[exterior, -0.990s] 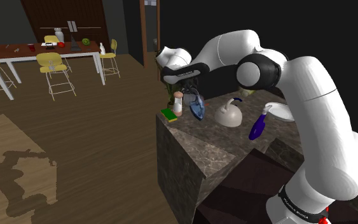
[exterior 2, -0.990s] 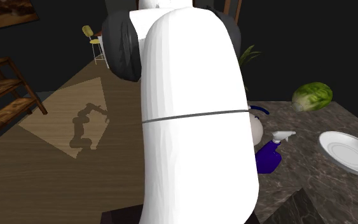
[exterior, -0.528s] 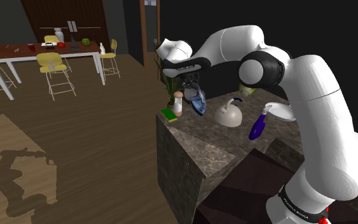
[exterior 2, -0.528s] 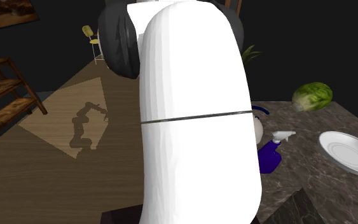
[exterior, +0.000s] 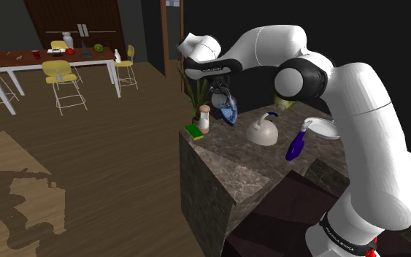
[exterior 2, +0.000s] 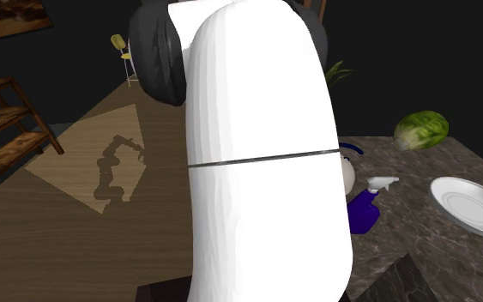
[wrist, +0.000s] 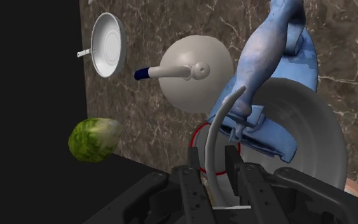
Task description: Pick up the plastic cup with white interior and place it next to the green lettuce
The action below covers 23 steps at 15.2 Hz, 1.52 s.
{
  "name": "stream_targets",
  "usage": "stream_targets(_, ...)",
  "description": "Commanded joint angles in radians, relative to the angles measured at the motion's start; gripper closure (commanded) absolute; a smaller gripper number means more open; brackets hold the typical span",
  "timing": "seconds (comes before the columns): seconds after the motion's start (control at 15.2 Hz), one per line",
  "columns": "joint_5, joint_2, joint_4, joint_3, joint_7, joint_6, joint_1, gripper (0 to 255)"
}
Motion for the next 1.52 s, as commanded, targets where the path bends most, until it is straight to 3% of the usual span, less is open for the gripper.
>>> stream_targets(0.0,0.000,-0.010,0.009,0.000,-0.011,-0.016,0.002,255)
stream_targets(0.13,-0.001,-0.010,0.033,-0.002,-0.026,-0.035,0.005,255)
stream_targets(0.46,-0.012,-0.112,-0.139,-0.018,-0.054,0.081,-0.081,255)
stream_targets(0.86,-0.026,-0.183,-0.261,-0.048,-0.112,0.200,-0.178,255)
stream_targets(1.45,-0.040,-0.213,-0.325,-0.101,-0.226,0.353,-0.319,255)
